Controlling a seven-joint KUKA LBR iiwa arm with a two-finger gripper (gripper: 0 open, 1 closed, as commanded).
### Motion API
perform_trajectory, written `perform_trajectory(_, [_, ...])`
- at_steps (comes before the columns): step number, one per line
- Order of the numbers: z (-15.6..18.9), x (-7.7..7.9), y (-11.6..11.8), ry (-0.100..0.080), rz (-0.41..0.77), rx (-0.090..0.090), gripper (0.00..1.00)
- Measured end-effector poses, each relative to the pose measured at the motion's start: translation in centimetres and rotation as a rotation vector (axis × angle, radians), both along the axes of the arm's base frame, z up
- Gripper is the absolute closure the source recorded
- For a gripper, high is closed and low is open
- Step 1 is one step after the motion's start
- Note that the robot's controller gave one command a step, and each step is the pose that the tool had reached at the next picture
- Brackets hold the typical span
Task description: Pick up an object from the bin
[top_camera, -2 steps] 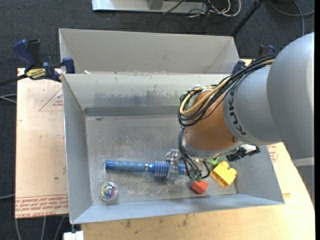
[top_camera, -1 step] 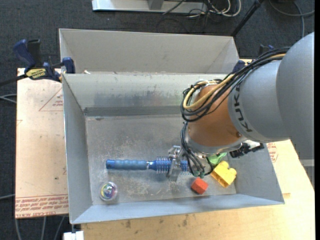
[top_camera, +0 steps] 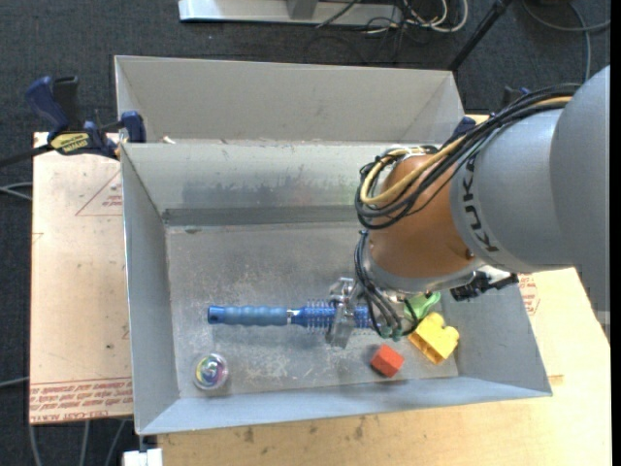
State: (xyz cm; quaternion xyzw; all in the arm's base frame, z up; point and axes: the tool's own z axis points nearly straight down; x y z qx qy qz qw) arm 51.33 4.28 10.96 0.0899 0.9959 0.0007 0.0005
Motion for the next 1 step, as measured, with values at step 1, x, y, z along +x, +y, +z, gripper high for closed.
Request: perform_trajectory(1, [0.05,-0.01,0.01,0.002,0.001,0.0,1.0])
